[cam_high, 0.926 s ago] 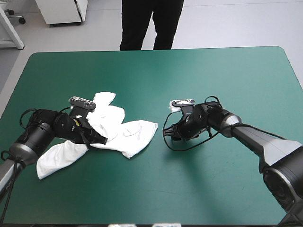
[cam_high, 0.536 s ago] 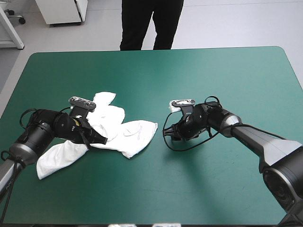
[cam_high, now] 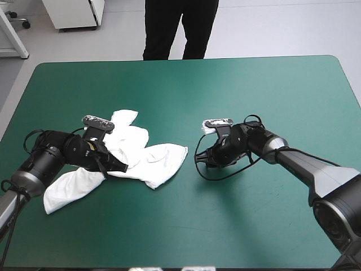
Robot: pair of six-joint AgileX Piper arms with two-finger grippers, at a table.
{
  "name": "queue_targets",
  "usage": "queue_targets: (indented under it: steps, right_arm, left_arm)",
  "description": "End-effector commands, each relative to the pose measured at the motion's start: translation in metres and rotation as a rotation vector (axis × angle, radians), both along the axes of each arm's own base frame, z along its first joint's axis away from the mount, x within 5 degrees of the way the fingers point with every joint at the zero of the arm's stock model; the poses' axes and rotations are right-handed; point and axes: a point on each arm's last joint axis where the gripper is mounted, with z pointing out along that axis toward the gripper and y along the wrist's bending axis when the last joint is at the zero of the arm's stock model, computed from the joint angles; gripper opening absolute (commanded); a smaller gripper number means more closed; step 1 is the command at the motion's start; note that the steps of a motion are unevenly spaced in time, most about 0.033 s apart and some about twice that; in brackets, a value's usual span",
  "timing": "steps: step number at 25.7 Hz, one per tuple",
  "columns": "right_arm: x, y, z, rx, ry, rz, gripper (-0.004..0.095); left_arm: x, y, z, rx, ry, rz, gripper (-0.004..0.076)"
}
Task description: Fold the cloth
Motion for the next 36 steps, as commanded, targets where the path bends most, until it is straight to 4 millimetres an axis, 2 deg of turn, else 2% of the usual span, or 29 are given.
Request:
queue_targets:
  steps: [1, 4, 7, 8, 9, 12, 13, 17, 19, 20, 25, 31, 34, 36]
  right_arm:
    - [-0.003, 0.001, 0.014, 0.023, -0.006, 0.009, 0.0370]
    - [-0.002, -0.001, 0.028, 0.015, -0.045, 0.021, 0.0370]
    - [-0.003, -0.009, 0.069, -0.027, -0.160, 0.049, 0.0370]
    - [-0.004, -0.012, 0.077, -0.053, -0.179, 0.055, 0.0370]
    - [-0.006, -0.023, 0.092, -0.101, -0.199, 0.038, 0.0370]
    - [-0.009, -0.055, 0.118, -0.125, -0.197, -0.033, 0.0370]
    - [-0.015, -0.071, 0.132, -0.127, -0.214, -0.069, 0.0370]
    - [-0.032, -0.113, 0.166, -0.148, -0.263, -0.163, 0.0370]
    - [-0.046, -0.133, 0.184, -0.170, -0.291, -0.201, 0.0370]
    - [-0.061, -0.149, 0.200, -0.193, -0.318, -0.233, 0.0370]
    - [-0.102, -0.173, 0.242, -0.168, -0.444, -0.332, 0.0370]
    - [-0.134, -0.180, 0.260, -0.125, -0.529, -0.378, 0.0351]
    - [-0.136, -0.180, 0.260, -0.122, -0.530, -0.382, 0.0336]
    - [-0.133, -0.180, 0.259, -0.120, -0.523, -0.383, 0.0327]
  left_arm:
    - [0.001, -0.002, 0.017, -0.037, -0.084, 0.004, -0.0009]
    - [0.001, -0.002, 0.017, -0.037, -0.084, 0.004, -0.0009]
    - [0.001, -0.002, 0.017, -0.037, -0.084, 0.004, -0.0009]
    - [0.001, -0.002, 0.017, -0.037, -0.084, 0.004, -0.0009]
    - [0.001, -0.002, 0.017, -0.037, -0.084, 0.004, -0.0009]
    - [0.001, -0.002, 0.017, -0.036, -0.082, 0.004, -0.0009]
    - [0.001, -0.002, 0.017, -0.040, -0.081, 0.009, -0.0009]
    - [0.001, -0.002, 0.017, -0.043, -0.080, 0.013, -0.0009]
    - [0.001, -0.002, 0.017, -0.040, -0.081, 0.008, -0.0009]
    - [0.001, -0.002, 0.017, -0.040, -0.081, 0.008, -0.0009]
    - [0.001, -0.002, 0.017, -0.042, -0.082, 0.008, -0.0009]
    - [0.001, -0.002, 0.017, -0.043, -0.082, 0.010, -0.0009]
    - [0.001, -0.002, 0.017, -0.042, -0.082, 0.011, 0.0003]
    - [0.002, -0.002, 0.018, -0.032, -0.087, -0.001, 0.0054]
